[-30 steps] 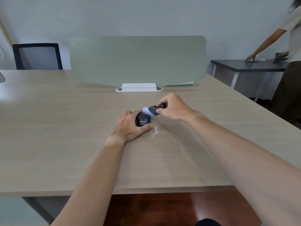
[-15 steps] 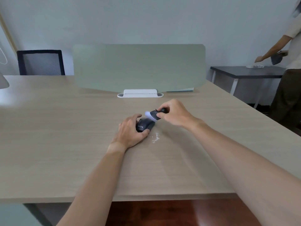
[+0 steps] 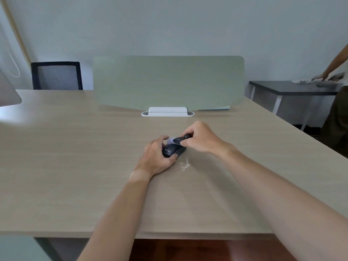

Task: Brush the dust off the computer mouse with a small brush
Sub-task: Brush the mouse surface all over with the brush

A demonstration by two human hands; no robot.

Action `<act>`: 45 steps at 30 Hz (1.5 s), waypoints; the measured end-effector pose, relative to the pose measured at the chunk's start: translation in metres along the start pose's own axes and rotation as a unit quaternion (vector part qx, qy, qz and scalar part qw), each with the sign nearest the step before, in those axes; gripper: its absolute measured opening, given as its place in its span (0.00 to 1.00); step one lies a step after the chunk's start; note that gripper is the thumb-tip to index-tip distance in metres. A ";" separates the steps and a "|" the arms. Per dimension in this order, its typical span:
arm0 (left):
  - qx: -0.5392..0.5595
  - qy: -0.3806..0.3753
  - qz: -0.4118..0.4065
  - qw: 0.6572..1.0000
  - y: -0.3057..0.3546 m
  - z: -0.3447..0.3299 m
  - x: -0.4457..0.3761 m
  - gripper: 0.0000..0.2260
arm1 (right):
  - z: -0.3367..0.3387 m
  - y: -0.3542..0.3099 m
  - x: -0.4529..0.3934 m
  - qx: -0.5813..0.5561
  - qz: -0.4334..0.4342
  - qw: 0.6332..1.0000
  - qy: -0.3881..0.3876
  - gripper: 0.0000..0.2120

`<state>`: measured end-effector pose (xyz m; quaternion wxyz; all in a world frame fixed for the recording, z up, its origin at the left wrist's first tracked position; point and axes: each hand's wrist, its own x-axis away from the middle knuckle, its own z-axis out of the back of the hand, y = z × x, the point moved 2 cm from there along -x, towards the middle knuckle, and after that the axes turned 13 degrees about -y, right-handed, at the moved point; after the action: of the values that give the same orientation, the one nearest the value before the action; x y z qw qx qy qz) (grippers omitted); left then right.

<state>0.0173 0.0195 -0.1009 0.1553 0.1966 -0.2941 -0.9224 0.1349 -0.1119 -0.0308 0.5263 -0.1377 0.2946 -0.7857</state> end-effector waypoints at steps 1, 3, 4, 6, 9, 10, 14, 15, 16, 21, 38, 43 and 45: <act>0.002 0.003 -0.008 1.000 0.000 0.000 0.000 0.31 | 0.001 -0.001 0.000 -0.025 -0.003 1.000 -0.008 0.04; 0.013 0.010 -0.021 1.000 0.000 0.000 0.000 0.26 | 0.005 -0.003 0.002 -0.080 -0.015 0.997 -0.012 0.03; 0.016 0.013 -0.022 1.000 0.000 0.000 0.001 0.23 | 0.007 -0.003 0.002 -0.096 -0.020 0.995 0.001 0.03; 0.017 0.004 -0.009 1.000 -0.001 -0.001 0.001 0.25 | 0.010 0.000 0.002 -0.082 -0.031 0.995 0.047 0.05; 0.009 -0.002 0.017 1.000 -0.002 -0.001 0.001 0.38 | 0.005 0.001 0.002 0.002 -0.043 0.998 0.050 0.11; 0.010 -0.001 0.017 1.000 -0.002 -0.001 0.001 0.39 | 0.003 -0.001 0.002 0.010 -0.041 0.998 0.037 0.12; 0.005 0.005 0.002 1.000 -0.002 -0.001 -0.001 0.38 | 0.005 -0.011 0.000 -0.044 -0.040 0.998 -0.015 0.11; 0.006 0.009 -0.002 1.000 -0.003 -0.002 -0.002 0.36 | 0.006 -0.014 -0.002 -0.060 -0.039 0.997 -0.018 0.12; 0.005 0.012 -0.006 1.000 -0.003 -0.002 -0.002 0.33 | 0.007 -0.015 -0.004 -0.069 -0.037 0.997 -0.007 0.12; 0.006 0.005 0.010 1.000 -0.005 -0.003 -0.002 0.38 | 0.002 -0.011 -0.006 -0.005 -0.049 0.998 0.049 0.15; 0.009 -0.003 0.017 1.000 -0.006 -0.003 -0.003 0.39 | -0.005 -0.002 -0.003 -0.006 -0.043 0.999 0.022 0.14; 0.001 0.004 0.008 1.000 -0.005 -0.002 -0.002 0.38 | 0.007 -0.008 -0.005 -0.052 -0.053 0.997 0.025 0.11; 0.007 0.000 0.014 1.000 -0.006 -0.002 -0.002 0.37 | 0.010 -0.009 -0.005 -0.061 -0.043 0.996 0.045 0.09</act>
<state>0.0193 0.0238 -0.1056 0.1671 0.1934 -0.3035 -0.9179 0.1357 -0.1080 -0.0167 0.4690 -0.1470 0.3591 -0.7934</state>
